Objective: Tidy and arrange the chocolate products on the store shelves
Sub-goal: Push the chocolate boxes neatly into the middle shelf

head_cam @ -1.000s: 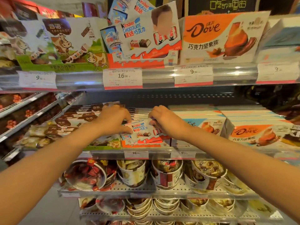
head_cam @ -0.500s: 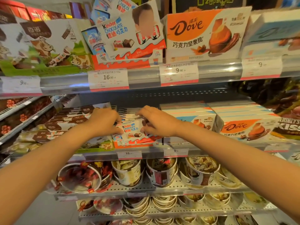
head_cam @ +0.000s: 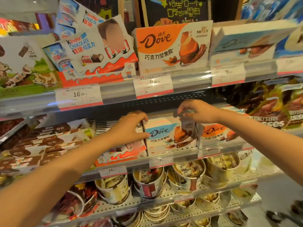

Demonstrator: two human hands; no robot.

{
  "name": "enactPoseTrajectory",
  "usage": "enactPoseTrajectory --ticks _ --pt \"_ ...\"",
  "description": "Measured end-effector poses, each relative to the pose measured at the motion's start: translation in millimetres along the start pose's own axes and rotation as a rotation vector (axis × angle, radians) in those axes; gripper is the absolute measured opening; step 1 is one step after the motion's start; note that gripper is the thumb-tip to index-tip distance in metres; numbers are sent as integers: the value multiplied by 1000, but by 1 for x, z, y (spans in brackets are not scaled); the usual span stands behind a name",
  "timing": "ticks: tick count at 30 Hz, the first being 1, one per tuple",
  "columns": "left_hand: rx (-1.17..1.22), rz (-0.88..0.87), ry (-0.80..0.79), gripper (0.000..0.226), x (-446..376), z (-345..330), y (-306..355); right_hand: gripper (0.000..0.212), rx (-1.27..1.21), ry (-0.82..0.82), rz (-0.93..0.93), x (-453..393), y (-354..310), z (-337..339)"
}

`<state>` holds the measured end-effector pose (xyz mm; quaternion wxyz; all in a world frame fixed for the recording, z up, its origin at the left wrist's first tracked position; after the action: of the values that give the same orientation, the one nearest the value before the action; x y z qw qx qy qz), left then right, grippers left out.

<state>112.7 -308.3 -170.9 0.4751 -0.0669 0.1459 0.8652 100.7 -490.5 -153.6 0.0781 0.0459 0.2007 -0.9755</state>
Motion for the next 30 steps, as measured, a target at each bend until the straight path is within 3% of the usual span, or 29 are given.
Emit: enactPoseTrajectory --ticks 7,13,18,25,28,30 --pt "-62 7 -92 44 -53 -23 15 12 1 -49 -45 9 55 28" --pt "129 204 -124 30 -61 -29 -3 20 121 -214 5 28 87 29" --pt "243 346 -89 26 -52 -27 -19 35 40 -238 109 30 99 26" --pt "347 480 9 20 -44 -25 -29 25 -7 -175 231 26 97 28" --pt "401 497 5 36 -42 -25 -26 30 131 -204 234 26 99 20" --pt "398 482 -6 27 -45 -26 -23 31 323 -229 241 29 100 9"
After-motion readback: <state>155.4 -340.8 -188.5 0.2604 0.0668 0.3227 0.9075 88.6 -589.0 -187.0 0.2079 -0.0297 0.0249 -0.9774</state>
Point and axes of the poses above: each hand's wrist, its own x-axis away from the middle knuckle, its own z-axis out of the back of the hand, y = z × x, the point moved 9 cm from there along -x, towards the middle knuckle, and after that the axes turned 12 degrees about -z, right-handed, at the moved point
